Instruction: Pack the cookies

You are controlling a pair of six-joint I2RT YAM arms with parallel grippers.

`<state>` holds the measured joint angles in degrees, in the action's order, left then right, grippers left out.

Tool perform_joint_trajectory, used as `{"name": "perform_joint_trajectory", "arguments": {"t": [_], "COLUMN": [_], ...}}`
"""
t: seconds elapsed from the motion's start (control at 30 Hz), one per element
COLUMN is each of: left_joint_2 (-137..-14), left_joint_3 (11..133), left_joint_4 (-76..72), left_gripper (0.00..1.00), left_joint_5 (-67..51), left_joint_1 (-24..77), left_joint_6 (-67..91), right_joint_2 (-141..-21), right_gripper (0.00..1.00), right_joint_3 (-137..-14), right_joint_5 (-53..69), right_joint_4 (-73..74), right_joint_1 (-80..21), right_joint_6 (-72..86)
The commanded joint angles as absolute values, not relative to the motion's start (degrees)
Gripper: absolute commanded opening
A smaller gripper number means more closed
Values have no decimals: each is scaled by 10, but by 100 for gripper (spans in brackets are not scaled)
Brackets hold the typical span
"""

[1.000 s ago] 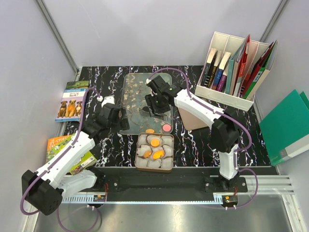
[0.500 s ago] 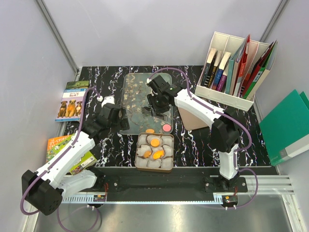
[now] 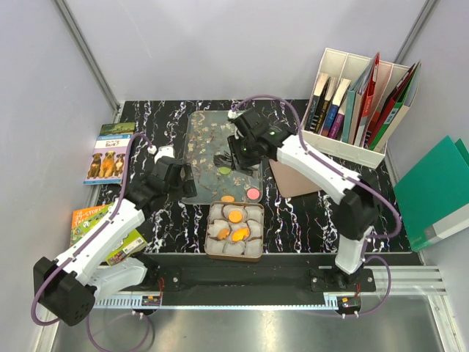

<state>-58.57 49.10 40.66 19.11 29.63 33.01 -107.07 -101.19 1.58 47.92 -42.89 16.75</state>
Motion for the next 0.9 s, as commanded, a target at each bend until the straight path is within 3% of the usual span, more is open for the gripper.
{"name": "perform_joint_trajectory", "arguments": {"t": [0.0,0.43,0.63,0.87], "left_joint_2": [-591,-593,-602,-596], "left_joint_3": [496,495,500,495], "left_joint_4": [396,396,396,397], "left_gripper": [94,94,94,94], "left_joint_5": [198,200,202,201], "left_joint_1": [299,299,298,298], "left_joint_6": [329,332,333,335], "right_joint_2": [-973,-756,-718,-696], "right_gripper": [35,31,31,30], "right_joint_3": [-984,-810,-775,-751], "right_joint_5": [14,42,4,-32], "right_joint_4": [470,519,545,553], "right_joint_1": [-425,-447,-543,-556], "right_joint_6": [181,220,255,286]}}
